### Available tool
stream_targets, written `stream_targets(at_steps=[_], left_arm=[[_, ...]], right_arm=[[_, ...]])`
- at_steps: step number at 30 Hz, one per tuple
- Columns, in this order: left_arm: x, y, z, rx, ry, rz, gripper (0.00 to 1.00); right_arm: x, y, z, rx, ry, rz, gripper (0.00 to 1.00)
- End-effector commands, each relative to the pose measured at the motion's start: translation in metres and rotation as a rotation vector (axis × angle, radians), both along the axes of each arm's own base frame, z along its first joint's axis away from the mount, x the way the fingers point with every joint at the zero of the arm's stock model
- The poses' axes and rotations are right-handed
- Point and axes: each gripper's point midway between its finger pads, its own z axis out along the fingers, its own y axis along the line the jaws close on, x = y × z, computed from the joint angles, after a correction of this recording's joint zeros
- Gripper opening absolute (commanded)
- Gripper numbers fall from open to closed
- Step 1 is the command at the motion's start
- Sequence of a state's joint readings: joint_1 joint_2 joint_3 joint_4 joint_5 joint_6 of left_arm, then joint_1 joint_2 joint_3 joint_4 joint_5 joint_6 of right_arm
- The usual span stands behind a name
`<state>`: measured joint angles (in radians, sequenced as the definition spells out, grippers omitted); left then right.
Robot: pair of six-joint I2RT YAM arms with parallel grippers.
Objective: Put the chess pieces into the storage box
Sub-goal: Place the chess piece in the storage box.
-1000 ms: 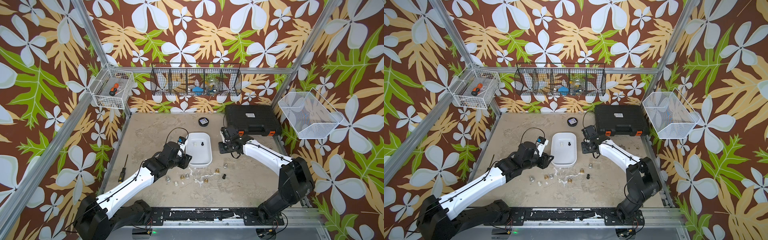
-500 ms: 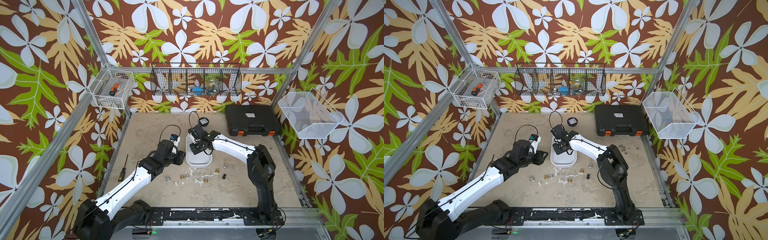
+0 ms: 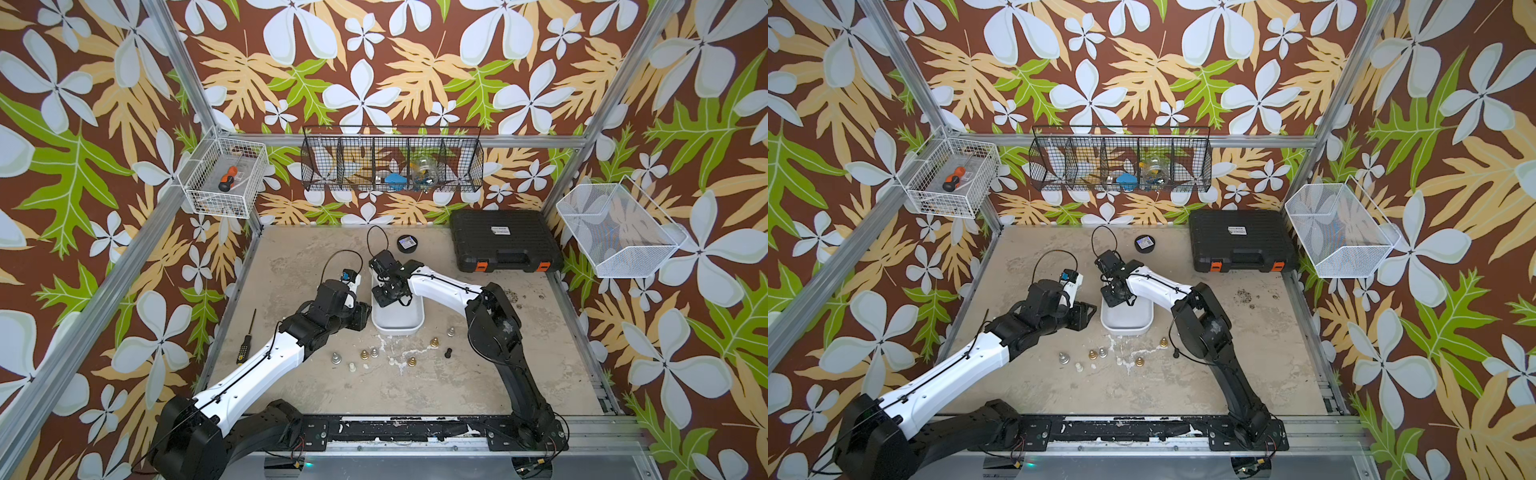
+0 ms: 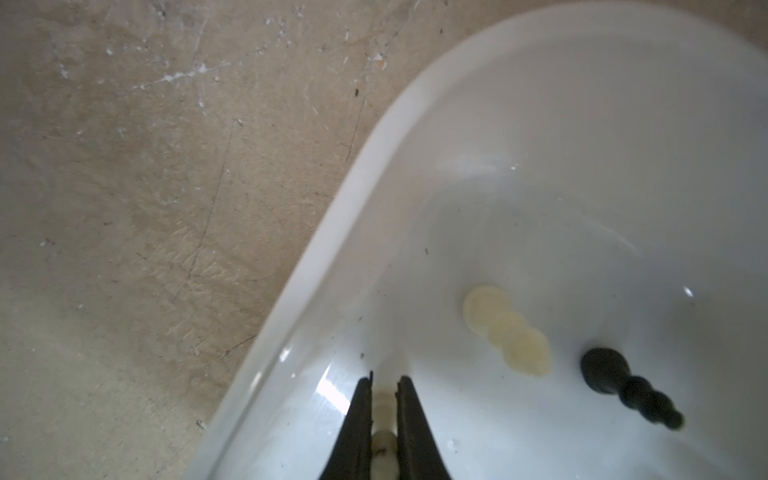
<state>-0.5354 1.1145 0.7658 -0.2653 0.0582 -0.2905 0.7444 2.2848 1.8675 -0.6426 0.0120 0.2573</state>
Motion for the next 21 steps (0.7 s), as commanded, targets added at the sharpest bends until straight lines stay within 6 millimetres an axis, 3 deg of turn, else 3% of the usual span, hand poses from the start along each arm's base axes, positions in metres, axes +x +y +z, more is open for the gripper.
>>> stream_targets(at_steps=[1,14,21], left_arm=[[0.001,0.000,0.003,-0.003,-0.008,-0.002,0.51],[0.002,-0.002,0.001,0.003,-0.002,-0.008,0.51],[0.002,-0.001,0.000,0.006,0.001,-0.006,0.51]], right_arm=[[0.006,-0.004,-0.004,-0.013,-0.006,-0.014,0.12],[0.009,-0.009,-0.016,-0.025,0.004,-0.028,0.17],[0.012,-0.009,-0.007,-0.015,-0.012,-0.034,0.26]])
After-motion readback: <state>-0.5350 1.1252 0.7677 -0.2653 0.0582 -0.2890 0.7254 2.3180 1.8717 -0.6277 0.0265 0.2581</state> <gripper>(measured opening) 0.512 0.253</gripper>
